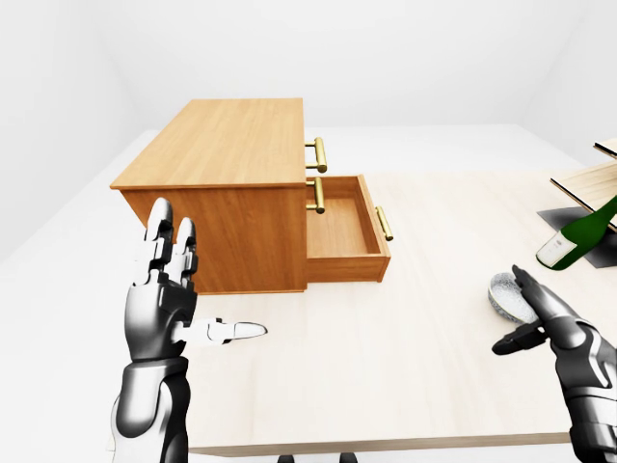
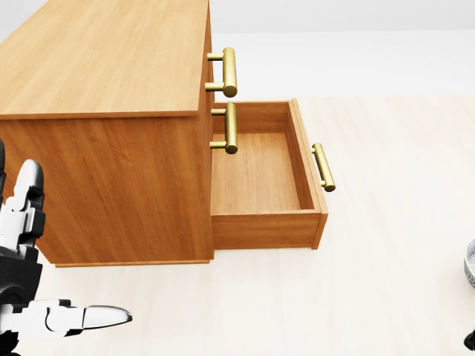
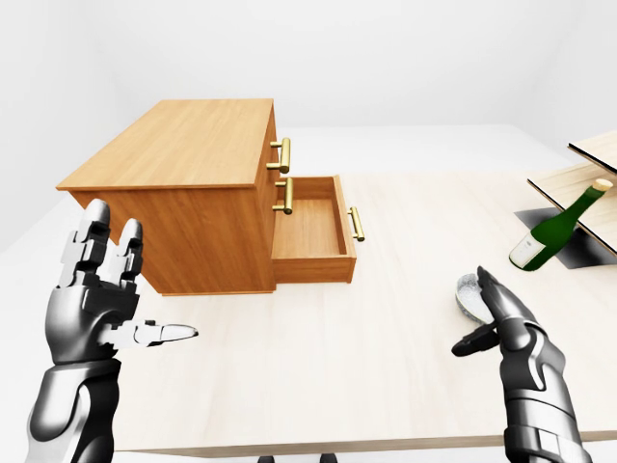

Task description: Put the bowl on top of the cabinet.

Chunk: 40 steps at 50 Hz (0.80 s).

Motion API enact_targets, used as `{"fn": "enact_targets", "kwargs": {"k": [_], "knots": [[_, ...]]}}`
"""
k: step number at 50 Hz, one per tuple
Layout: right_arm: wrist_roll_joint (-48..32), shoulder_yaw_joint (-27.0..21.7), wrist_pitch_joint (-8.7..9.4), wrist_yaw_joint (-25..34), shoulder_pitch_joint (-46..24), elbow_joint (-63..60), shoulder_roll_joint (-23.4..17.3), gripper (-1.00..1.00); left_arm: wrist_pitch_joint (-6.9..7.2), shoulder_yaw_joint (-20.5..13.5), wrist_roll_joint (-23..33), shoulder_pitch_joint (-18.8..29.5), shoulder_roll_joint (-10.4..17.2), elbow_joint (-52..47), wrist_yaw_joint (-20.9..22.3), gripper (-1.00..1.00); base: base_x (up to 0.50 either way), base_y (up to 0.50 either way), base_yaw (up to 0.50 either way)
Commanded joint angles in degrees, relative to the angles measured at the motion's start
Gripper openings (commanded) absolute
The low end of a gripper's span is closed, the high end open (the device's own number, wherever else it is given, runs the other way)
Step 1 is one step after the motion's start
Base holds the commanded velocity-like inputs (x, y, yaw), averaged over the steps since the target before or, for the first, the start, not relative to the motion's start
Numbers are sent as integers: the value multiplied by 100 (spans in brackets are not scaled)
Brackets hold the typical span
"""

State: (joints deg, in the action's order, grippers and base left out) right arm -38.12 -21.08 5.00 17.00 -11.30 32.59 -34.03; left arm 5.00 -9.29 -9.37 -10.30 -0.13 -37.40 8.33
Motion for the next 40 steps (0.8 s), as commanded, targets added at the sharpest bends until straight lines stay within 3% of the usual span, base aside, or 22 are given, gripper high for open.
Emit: {"fn": "enact_targets", "kwargs": {"k": [1, 25, 40], "knots": [[119, 79, 0, -116, -24, 273, -52, 100, 0, 11, 9, -9, -3, 5, -3, 100, 0, 0, 0], [274, 269, 0, -272, -246, 831, -173, 100, 0, 81, 56, -51, -9, 29, 0, 100, 0, 0, 0], [470, 553, 0, -647, -654, 1886, -228, 100, 0, 130, 98, -53, -12, 107, -11, 100, 0, 0, 0]]}}
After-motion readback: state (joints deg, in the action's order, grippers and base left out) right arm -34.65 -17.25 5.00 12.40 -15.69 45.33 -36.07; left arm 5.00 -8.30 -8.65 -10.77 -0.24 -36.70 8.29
